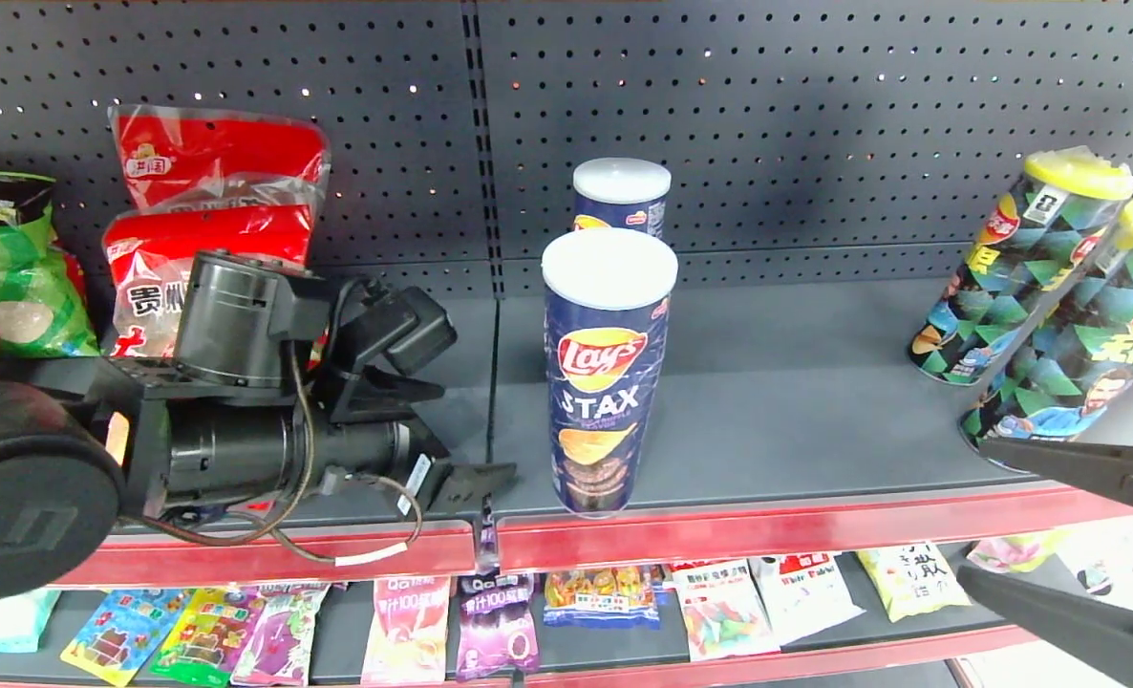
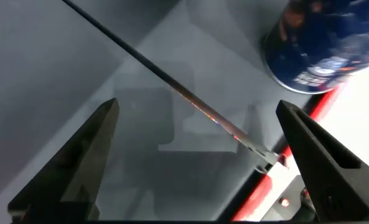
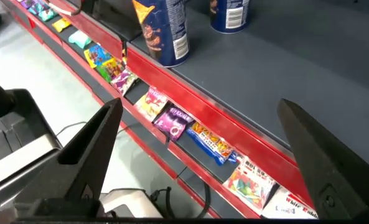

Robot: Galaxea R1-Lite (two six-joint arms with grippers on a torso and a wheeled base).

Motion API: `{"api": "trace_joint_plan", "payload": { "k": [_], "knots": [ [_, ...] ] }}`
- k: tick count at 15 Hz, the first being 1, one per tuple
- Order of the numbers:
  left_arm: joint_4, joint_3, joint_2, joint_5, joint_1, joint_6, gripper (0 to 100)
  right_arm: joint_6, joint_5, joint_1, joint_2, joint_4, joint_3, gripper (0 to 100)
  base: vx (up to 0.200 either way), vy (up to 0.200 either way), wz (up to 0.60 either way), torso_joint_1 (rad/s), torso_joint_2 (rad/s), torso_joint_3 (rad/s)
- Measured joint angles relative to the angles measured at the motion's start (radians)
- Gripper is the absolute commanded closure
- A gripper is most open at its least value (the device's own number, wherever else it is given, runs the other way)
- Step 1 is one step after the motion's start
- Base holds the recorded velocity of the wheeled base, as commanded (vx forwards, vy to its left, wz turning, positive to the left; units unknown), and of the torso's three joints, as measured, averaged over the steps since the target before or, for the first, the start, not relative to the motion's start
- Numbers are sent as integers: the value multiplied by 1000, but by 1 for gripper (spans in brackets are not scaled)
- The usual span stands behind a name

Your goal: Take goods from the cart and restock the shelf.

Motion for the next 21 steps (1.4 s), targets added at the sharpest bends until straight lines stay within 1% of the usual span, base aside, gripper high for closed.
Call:
{"api": "trace_joint_plan", "payload": {
  "k": [5, 10, 15, 21],
  "knots": [
    [0, -26, 47, 0, -30, 1, 0, 1, 1, -7, -1, -1, -5, 0, 0, 0, 0, 0, 0, 0],
    [0, -59, 80, 0, -37, 1, 0, 2, 0, -7, 2, -1, -6, 0, 0, 0, 0, 0, 0, 0],
    [0, -92, 110, 0, -58, 0, 0, 2, 0, -7, 4, -1, -6, 0, 0, 0, 0, 0, 0, 0],
    [0, -108, 130, 0, -63, 0, 0, 3, -1, -9, 4, -1, -7, 0, 0, 0, 0, 0, 0, 0]
  ]
}}
